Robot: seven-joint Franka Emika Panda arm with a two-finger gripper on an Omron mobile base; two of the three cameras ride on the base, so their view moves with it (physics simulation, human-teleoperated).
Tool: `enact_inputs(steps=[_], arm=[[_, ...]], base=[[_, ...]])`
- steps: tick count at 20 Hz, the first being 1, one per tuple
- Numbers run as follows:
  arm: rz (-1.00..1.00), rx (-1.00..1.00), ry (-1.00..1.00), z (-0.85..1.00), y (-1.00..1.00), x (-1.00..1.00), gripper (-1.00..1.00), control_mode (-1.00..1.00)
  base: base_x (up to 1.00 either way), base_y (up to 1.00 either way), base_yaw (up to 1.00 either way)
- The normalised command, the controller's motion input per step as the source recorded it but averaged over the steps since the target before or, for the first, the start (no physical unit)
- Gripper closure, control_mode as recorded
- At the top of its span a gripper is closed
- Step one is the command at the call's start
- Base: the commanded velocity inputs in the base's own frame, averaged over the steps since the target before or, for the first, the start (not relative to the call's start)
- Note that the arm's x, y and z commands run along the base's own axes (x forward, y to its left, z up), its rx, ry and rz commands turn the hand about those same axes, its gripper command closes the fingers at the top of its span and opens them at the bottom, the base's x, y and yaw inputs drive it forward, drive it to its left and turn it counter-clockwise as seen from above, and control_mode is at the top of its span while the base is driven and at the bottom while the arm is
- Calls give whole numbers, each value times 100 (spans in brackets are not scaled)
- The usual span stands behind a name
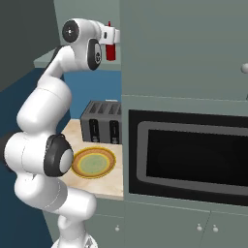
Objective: Move the hot dog bun to the plate on the dining table and place the condiment next to that plate. Then navigate to the fridge and take the sausage and place it on the plate as well.
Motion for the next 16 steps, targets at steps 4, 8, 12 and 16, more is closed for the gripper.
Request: enact_inputs(steps=[4,8,12,16], arm=[[4,-3,0,-40,0,32,-100,-100],[2,0,0,-22,0,40,-100,-100],[2,0,0,-15,-1,55,-100,-100],[4,0,0,-24,-13,46,-100,-100]], base=[[0,0,0],[0,0,0],[0,0,0],[0,0,0]])
